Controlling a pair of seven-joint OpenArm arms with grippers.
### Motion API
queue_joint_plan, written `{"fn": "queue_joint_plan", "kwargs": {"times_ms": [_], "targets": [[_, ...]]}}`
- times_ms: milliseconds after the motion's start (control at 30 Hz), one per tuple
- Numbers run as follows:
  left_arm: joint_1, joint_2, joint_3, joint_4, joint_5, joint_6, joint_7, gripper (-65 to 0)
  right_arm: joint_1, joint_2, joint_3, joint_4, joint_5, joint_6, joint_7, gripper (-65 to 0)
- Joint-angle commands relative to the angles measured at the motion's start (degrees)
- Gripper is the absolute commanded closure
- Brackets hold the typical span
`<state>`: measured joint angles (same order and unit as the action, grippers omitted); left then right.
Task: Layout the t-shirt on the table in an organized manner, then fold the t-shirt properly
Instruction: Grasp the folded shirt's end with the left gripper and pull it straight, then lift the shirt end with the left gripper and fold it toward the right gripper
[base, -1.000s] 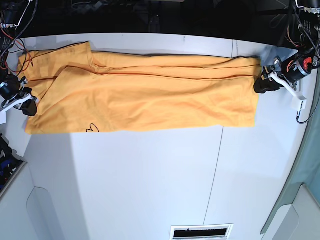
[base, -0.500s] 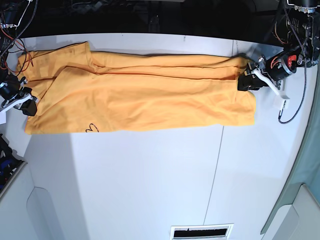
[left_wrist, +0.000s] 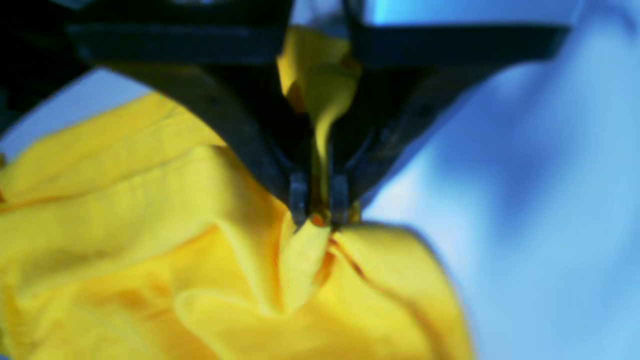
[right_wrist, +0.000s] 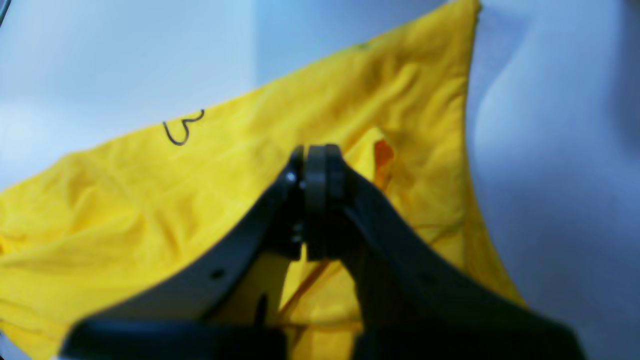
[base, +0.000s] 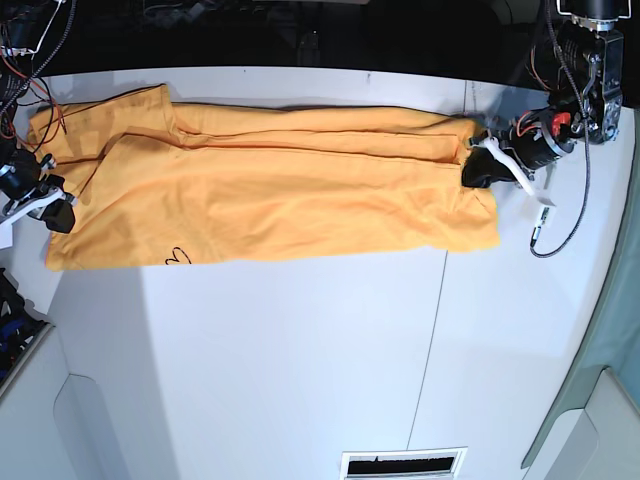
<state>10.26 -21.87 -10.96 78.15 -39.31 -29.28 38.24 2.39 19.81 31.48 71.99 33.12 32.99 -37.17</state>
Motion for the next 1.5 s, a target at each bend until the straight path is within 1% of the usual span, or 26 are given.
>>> {"fn": "queue_joint_plan", "kwargs": {"times_ms": [0,133,233,300,400,533,633,733,800,867,933,967,1067,1133,1233,1300,1333,1367,1400,1467], "targets": [[-1.33,-1.97,-0.42,1.25,0.33,0.13,-0.59,0.0,0.72,0.96,0.24,0.90,0.90,0.22,1.09,0.0],[-1.97,-5.90,-0.42,5.68,3.26,0.13,1.03,0.0,0.72,0.96,0.24,0.90,0.90,0.22,1.09,0.0],[-1.97,-7.61,-0.42,9.92,4.09,0.15,1.88,0.0,0.76,0.96,0.24,0.90,0.96,0.22,1.11,0.0],[-2.01,-8.20,-0.42,12.22,4.52,0.17,1.88,0.0,0.70,0.96,0.24,0.90,0.92,0.22,1.03,0.0],[-1.99,-8.63,-0.42,15.41,5.77,2.12,2.14,0.0,0.61,0.96,0.24,0.90,0.94,0.22,0.90,0.0],[-1.64,-7.98,0.02,21.92,6.34,2.23,2.54,0.0,0.61,0.96,0.24,0.90,0.92,0.22,0.92,0.0],[-1.66,-5.73,4.00,26.77,6.60,2.23,2.71,0.0,0.61,0.98,0.24,0.90,0.92,0.22,0.90,0.0],[-1.70,-2.56,11.98,27.76,8.81,2.25,2.21,0.0,0.61,0.98,0.24,0.90,0.92,0.20,0.90,0.0],[-1.70,0.55,17.59,27.76,11.56,2.29,1.27,0.0,0.63,0.98,0.24,0.90,0.92,0.22,0.92,0.0],[-1.81,4.00,22.25,27.74,14.84,2.32,-0.90,0.0,0.63,0.96,0.24,0.90,0.94,0.22,0.92,0.0],[-2.40,7.41,25.99,27.17,18.32,3.80,-2.08,0.0,0.61,0.96,0.24,0.90,0.92,0.22,0.92,0.0],[-2.97,8.94,27.54,26.40,19.87,4.59,-2.16,0.0,0.61,0.96,0.24,0.90,0.92,0.22,0.92,0.0],[-5.25,12.68,31.39,21.49,24.00,4.63,-2.91,0.0,0.59,0.98,0.24,0.90,0.92,0.22,0.87,0.0],[-6.49,14.34,33.24,17.35,25.83,4.63,-4.02,0.0,0.59,0.98,0.24,0.90,0.92,0.22,0.85,0.0],[-8.07,15.87,35.19,11.98,27.76,4.63,-5.09,-0.7,0.63,0.98,0.24,0.90,1.64,0.17,0.87,0.0],[-8.85,16.31,35.43,9.79,28.26,4.66,-5.05,-15.3,0.61,0.98,0.24,0.90,2.91,0.17,0.83,-10.8],[-9.18,16.31,35.43,9.38,28.24,4.68,-5.03,-21.4,0.63,1.01,0.26,0.90,3.41,0.15,0.66,-16.1],[-9.31,16.31,35.43,9.35,28.20,4.70,-4.96,-25.5,0.61,1.09,0.26,0.92,3.72,-0.02,0.66,-20.8],[-9.33,16.31,35.43,9.42,28.15,4.70,-4.98,-27.1,0.63,1.20,0.28,0.92,4.07,-0.04,0.66,-24.4],[-9.31,16.33,35.43,9.51,27.39,4.63,-4.98,-27.1,0.61,1.49,0.61,0.92,4.68,-0.07,0.63,-28.5]]}}
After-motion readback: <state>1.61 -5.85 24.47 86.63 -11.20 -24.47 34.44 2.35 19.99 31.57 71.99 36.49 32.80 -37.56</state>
